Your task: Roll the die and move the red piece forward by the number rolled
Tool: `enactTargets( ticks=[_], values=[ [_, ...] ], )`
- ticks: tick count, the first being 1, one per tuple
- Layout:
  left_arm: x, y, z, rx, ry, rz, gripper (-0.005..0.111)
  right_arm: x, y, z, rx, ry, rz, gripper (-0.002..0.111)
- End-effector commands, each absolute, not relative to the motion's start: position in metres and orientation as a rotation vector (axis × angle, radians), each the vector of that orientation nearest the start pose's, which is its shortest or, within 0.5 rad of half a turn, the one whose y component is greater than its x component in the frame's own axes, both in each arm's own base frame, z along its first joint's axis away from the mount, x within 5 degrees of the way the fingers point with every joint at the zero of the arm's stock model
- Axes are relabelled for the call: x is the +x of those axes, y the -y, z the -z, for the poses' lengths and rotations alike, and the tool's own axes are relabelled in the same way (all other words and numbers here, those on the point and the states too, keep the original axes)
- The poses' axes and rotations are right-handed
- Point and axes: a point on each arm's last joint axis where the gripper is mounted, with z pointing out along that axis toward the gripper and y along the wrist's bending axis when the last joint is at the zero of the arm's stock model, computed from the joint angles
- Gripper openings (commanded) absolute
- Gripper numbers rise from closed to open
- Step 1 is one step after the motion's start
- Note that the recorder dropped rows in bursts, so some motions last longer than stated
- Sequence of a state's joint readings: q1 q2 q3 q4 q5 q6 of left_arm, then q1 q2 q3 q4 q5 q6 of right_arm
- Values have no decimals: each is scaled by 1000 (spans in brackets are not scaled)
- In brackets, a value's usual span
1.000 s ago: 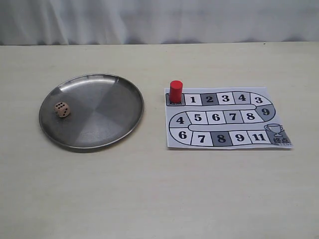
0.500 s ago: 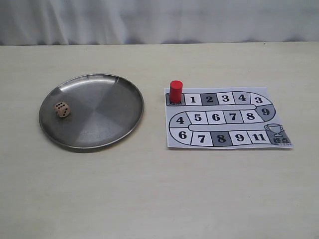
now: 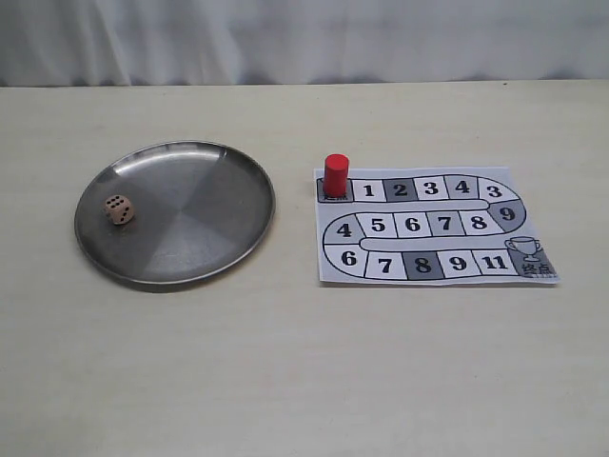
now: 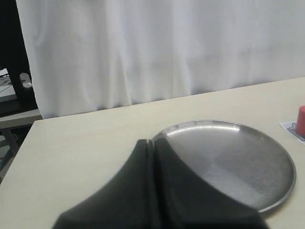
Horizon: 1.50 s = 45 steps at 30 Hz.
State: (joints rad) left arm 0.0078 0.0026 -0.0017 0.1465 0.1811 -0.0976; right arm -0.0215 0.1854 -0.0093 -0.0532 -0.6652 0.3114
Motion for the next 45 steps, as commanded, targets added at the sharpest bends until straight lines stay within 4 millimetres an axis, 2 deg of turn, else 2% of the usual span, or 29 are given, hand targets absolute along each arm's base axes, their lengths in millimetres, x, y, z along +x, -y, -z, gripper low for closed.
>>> enactTargets(
  ticks=[1,3,5,6,8,10,14,16,19,21,23,26,28,31,32,34,36,37,39,41,43,45],
  values=[
    [56,-2,-198,18,-1655,-53,0,83,-6,-271,86,-1341,-214,5],
    [56,-2,-198,18,-1655,-53,0,109,-7,-267,72,-1486,-205,5],
    [56,-2,-198,18,-1655,-53,0,138,-9,-254,58,-1658,-215,5],
    [56,-2,-198,18,-1655,-53,0,159,-10,-243,65,-1781,-246,5],
    [56,-2,-198,18,-1655,-53,0,183,-14,-230,69,-1912,-299,5],
    [56,-2,-198,18,-1655,-53,0,205,-21,-219,-36,-2007,-343,5],
    [56,-2,-198,18,-1655,-53,0,247,-45,-199,-216,-2146,-630,5],
    [56,-2,-198,18,-1655,-53,0,267,-57,-194,-288,-2202,-644,5],
    [56,-2,-198,18,-1655,-53,0,294,-85,-181,-358,-2289,-479,5],
    [56,-2,-198,18,-1655,-53,0,307,-112,-180,-440,-2291,-331,5],
    [56,-2,-198,18,-1655,-53,0,316,-143,-185,-542,-2246,-215,5],
    [56,-2,-198,18,-1655,-53,0,325,-188,-194,-675,-2155,-142,5],
    [56,-2,-198,18,-1655,-53,0,337,-207,-203,-723,-2087,-52,5],
    [56,-2,-198,18,-1655,-53,0,364,-211,-203,-644,-2129,209,4],
    [56,-2,-198,18,-1655,-53,0,374,-207,-203,-602,-2196,298,4],
    [56,-2,-198,18,-1655,-53,0,389,-203,-197,-613,-2358,365,4],
    [56,-2,-198,18,-1655,-53,0,398,-210,-191,-685,-2531,187,4],
    [56,-2,-198,18,-1655,-53,0,400,-216,-188,-776,-2564,78,4],
    [56,-2,-198,18,-1655,-53,0,403,-239,-186,-841,-2584,-298,4],
    [56,-2,-198,18,-1655,-53,0,405,-257,-185,-878,-2524,-503,5],
    [56,-2,-198,18,-1655,-53,0,405,-278,-178,-888,-2487,-580,12],
    [56,-2,-198,18,-1655,-53,0,404,-302,-169,-920,-2450,-569,27]
  ],
)
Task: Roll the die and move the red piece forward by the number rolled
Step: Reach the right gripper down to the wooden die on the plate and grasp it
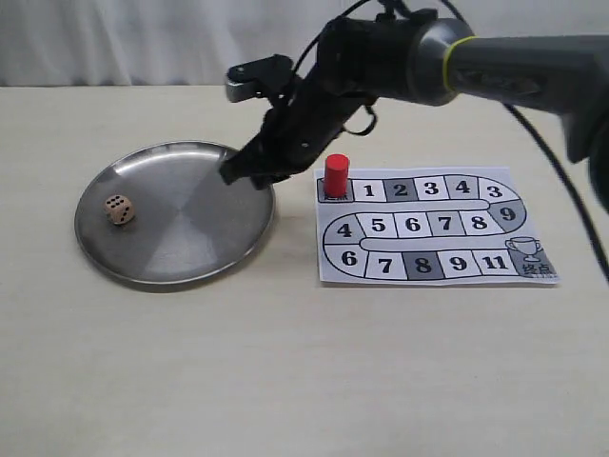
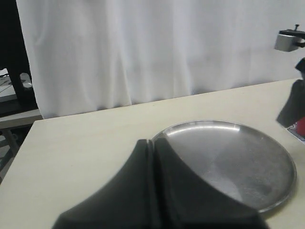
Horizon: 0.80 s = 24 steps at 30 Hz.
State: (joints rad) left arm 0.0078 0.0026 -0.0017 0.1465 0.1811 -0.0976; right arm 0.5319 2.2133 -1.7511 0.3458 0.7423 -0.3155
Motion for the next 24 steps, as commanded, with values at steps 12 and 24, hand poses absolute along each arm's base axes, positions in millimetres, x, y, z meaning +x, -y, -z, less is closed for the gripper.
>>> enactTargets(
  ticks=[12,24],
  values=[
    [56,-2,-198,18,-1655,-53,0,396,-401,-127,-1080,-2213,-571,81],
    [56,-2,-198,18,-1655,-53,0,412,-415,-99,-1076,-2141,-564,49]
  ],
)
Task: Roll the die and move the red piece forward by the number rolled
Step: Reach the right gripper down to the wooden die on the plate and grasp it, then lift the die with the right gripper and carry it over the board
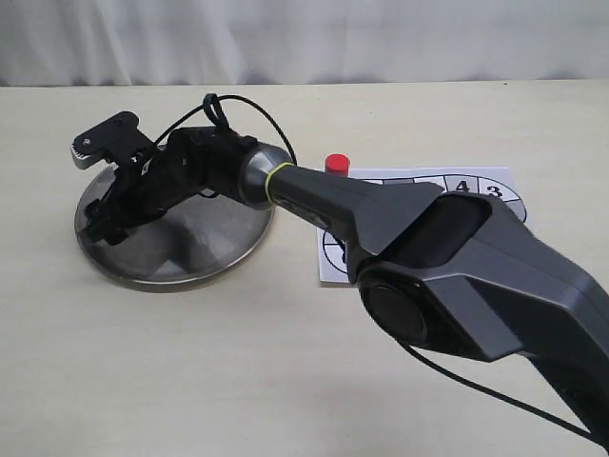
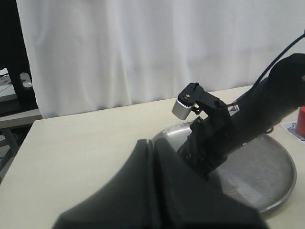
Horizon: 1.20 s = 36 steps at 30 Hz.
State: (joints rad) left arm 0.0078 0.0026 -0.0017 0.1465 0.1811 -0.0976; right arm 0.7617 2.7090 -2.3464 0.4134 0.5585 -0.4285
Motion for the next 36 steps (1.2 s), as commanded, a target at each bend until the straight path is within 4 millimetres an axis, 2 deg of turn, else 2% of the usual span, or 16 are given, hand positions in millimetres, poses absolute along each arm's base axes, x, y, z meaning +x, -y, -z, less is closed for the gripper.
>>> enactTargets(
  ticks=[1,4,6,8,9,11,12,15,17,20,22,25,27,28,30,36],
  values=[
    [56,-2,-198,18,-1655,-53,0,412,-415,-102,-1076,-2138,-565,39],
    [56,-2,-198,18,-1655,-53,0,411,-412,-113,-1091,-2159,-574,15],
    [56,-2,-198,18,-1655,-53,0,412,-402,-134,-1125,-2192,-578,5],
    [56,-2,-198,18,-1655,-53,0,413,-390,-160,-1154,-2206,-558,4],
    [56,-2,-198,18,-1655,-53,0,418,-377,-181,-1127,-2224,-544,4],
    [56,-2,-198,18,-1655,-53,0,422,-358,-206,-1074,-2285,-554,4],
    [56,-2,-198,18,-1655,-53,0,423,-341,-233,-1056,-2298,-566,4],
    [56,-2,-198,18,-1655,-53,0,422,-303,-276,-1031,-2362,-558,4],
    [56,-2,-198,18,-1655,-53,0,420,-277,-300,-999,-2396,-548,4],
    [56,-2,-198,18,-1655,-53,0,417,-245,-317,-931,-2441,-534,4],
    [56,-2,-198,18,-1655,-53,0,416,-228,-314,-881,-2477,-522,4],
    [56,-2,-198,18,-1655,-53,0,413,-209,-293,-802,-2521,-492,4],
    [56,-2,-198,18,-1655,-53,0,409,-196,-265,-738,-2547,-446,4],
    [56,-2,-198,18,-1655,-53,0,407,-192,-260,-718,-2528,-422,4],
    [56,-2,-198,18,-1655,-53,0,399,-179,-225,-684,-2550,-347,4],
    [56,-2,-198,18,-1655,-53,0,374,-162,-156,-675,-2626,-249,4]
  ],
)
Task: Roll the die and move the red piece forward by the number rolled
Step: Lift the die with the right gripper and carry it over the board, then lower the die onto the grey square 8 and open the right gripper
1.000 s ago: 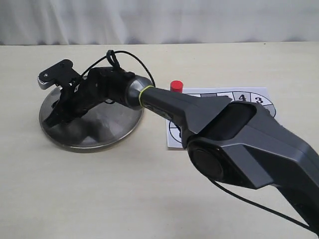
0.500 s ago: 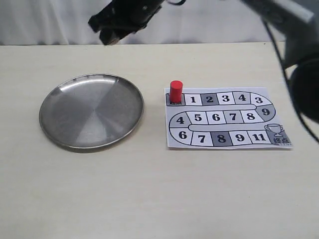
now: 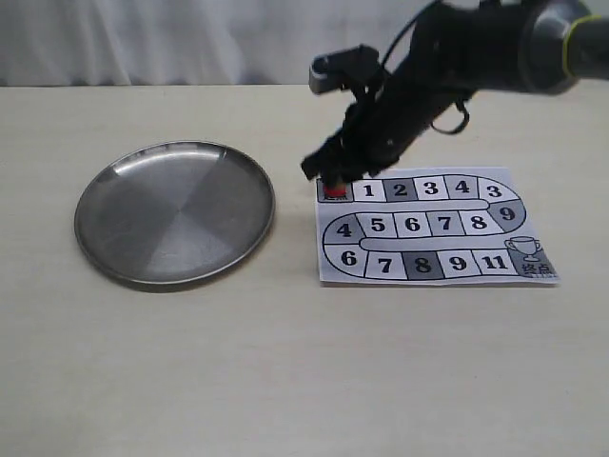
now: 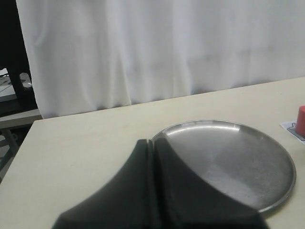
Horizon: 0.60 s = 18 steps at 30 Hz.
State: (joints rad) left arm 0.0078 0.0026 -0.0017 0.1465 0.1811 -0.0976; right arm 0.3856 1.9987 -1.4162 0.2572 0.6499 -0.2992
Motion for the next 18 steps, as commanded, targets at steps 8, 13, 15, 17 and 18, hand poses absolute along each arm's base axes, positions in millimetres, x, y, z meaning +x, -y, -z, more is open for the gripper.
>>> enactTargets(
  ticks=[8,13,15,17,18],
  values=[
    [56,-2,-198,18,-1655,-53,0,382,-143,-154,-810,-2556,45,4],
    [56,-2,-198,18,-1655,-53,0,393,-117,-158,-524,-2593,167,12],
    [56,-2,-198,18,-1655,-53,0,392,-114,-157,-503,-2612,179,22],
    [56,-2,-198,18,-1655,-53,0,391,-114,-157,-490,-2624,172,38],
    [56,-2,-198,18,-1655,-53,0,391,-116,-156,-472,-2632,151,46]
  ],
)
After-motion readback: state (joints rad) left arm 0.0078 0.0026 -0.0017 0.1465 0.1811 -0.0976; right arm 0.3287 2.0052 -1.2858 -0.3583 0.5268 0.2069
